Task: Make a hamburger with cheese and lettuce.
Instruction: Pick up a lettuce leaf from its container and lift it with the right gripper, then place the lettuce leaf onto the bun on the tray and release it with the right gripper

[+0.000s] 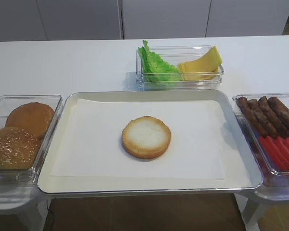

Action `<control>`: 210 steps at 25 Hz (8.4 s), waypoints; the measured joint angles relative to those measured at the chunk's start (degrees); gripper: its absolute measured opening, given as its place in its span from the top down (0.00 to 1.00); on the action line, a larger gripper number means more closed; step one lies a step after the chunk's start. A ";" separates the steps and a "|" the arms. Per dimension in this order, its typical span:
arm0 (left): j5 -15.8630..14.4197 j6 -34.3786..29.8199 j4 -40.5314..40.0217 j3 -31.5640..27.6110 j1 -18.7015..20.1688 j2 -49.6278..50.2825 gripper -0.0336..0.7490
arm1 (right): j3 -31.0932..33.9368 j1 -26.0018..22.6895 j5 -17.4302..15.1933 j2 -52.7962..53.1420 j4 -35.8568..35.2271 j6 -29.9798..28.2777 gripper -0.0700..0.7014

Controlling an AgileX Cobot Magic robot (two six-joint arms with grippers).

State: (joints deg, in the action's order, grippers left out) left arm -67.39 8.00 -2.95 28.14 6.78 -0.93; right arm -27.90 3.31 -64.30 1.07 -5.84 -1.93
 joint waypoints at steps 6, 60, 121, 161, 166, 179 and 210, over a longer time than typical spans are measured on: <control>0.00 0.00 0.00 0.00 0.00 0.00 0.37 | 0.00 0.00 0.00 0.00 0.00 0.00 0.91; 0.00 0.00 0.00 0.00 0.00 0.00 0.37 | -15.34 0.00 9.10 -27.15 -15.44 3.22 0.41; 0.00 0.00 0.00 0.00 0.00 0.00 0.37 | -80.63 16.58 25.11 -124.63 -34.30 -12.79 0.58; 0.00 0.00 0.00 0.00 0.00 0.00 0.37 | -80.63 16.58 23.27 -121.02 -33.20 -12.79 0.90; 0.00 0.00 0.00 0.00 0.00 0.00 0.37 | -80.63 16.58 20.07 -118.06 -32.85 -12.79 0.90; 0.00 0.00 0.00 0.00 0.00 0.00 0.37 | -73.33 16.58 14.16 -103.07 -32.72 -12.79 0.90; 0.00 0.00 0.00 0.00 0.00 0.00 0.37 | -34.25 25.16 30.18 -83.12 -31.60 -13.27 0.90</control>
State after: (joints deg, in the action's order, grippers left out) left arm -67.39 8.00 -2.95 28.14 6.78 -0.93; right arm -62.15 28.47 -34.12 -82.05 -37.44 -15.19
